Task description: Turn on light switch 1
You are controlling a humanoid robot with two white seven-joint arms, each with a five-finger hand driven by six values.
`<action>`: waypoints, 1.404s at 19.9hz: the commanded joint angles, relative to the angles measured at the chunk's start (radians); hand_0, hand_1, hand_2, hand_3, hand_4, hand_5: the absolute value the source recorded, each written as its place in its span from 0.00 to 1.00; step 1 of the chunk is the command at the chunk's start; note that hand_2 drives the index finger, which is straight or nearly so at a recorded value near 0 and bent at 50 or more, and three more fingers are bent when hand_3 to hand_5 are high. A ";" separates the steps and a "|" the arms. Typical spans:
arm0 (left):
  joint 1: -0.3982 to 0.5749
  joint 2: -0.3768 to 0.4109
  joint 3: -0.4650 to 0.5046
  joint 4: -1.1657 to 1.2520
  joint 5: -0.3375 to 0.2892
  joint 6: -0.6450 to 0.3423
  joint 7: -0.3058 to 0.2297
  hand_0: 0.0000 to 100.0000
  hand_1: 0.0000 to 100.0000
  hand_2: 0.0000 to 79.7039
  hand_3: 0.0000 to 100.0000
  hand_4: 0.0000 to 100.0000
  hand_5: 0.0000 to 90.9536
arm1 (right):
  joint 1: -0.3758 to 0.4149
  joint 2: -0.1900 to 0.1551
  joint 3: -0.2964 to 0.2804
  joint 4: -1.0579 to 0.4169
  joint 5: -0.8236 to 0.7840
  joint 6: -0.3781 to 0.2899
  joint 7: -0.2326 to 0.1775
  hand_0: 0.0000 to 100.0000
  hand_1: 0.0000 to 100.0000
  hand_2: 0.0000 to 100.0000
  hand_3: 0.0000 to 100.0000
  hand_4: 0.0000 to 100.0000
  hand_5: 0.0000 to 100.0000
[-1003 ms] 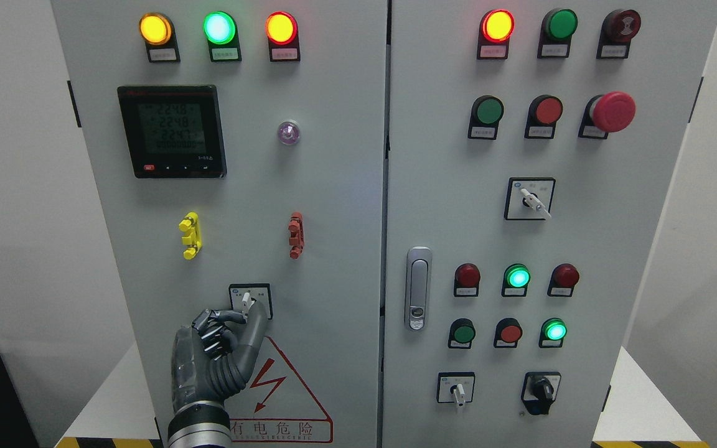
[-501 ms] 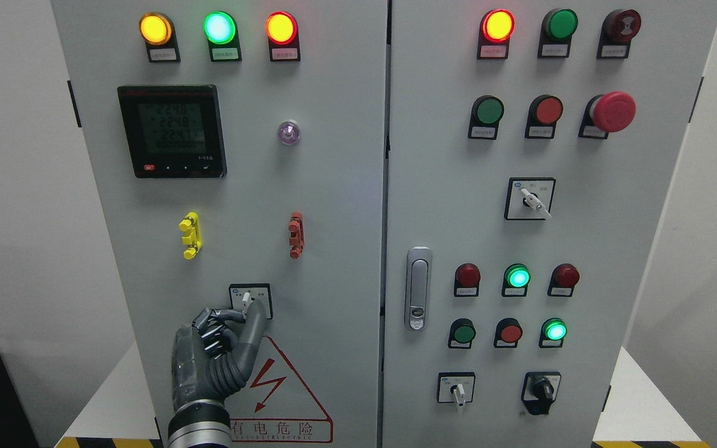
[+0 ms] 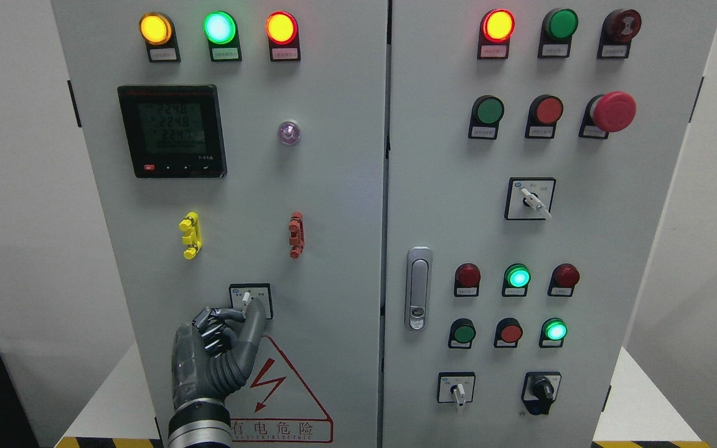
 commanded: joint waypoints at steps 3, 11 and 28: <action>-0.001 -0.001 0.000 0.000 0.001 -0.007 -0.001 0.34 0.56 0.74 1.00 1.00 0.98 | 0.000 -0.001 0.000 0.000 0.000 0.000 0.000 0.00 0.00 0.00 0.00 0.00 0.00; 0.004 -0.001 0.000 0.000 0.001 -0.007 -0.001 0.40 0.54 0.74 1.00 1.00 0.98 | 0.000 0.000 0.000 0.000 0.000 0.000 0.000 0.00 0.00 0.00 0.00 0.00 0.00; -0.004 -0.001 -0.002 0.014 0.004 -0.007 -0.007 0.46 0.52 0.76 1.00 1.00 0.98 | 0.000 0.000 0.000 0.000 0.000 0.000 0.000 0.00 0.00 0.00 0.00 0.00 0.00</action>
